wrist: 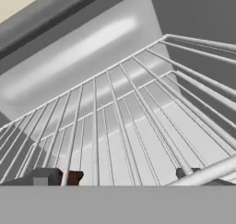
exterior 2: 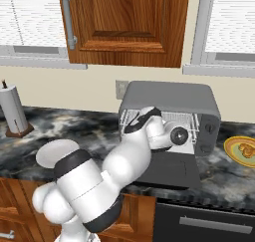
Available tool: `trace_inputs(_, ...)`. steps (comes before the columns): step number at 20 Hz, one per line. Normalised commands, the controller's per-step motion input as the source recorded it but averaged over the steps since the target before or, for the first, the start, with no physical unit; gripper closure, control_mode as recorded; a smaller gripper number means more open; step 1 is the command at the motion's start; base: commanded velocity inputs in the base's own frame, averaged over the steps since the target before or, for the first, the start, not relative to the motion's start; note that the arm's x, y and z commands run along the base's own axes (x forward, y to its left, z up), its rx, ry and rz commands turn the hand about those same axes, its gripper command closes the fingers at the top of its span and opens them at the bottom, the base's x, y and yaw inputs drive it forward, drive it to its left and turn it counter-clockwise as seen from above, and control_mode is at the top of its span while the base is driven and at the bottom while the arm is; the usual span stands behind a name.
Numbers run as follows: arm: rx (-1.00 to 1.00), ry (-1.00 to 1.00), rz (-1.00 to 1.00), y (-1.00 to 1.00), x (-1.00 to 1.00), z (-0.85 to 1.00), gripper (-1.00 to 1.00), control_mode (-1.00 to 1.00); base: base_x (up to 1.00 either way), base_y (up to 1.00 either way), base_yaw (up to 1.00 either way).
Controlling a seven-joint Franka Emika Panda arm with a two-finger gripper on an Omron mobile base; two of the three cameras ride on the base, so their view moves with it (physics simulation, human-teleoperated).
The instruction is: Open the toaster oven door. Place the bread on the top rack in the toaster oven and place the chicken drumstick on the bottom rack.
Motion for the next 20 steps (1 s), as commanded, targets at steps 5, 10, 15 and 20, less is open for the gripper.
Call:
trace_inputs(5,-0.1,0.25,0.13,0.03,-0.48,-0.31,-1.0,-1.0,0.0,0.0,0.0)
trace_inputs(10,-0.11,0.21,0.13,0.06,-0.54,-0.41,-1.0,-1.0,0.0,0.0,0.0)
trace_inputs(15,-0.18,0.24,0.11,0.11,-0.53,-0.43,-1.0,-1.0,0.0,0.0,0.0)
trace_inputs(20,-0.23,0.22,0.09,0.13,-0.61,-0.46,-1.0,-1.0,0.0,0.0,0.0)
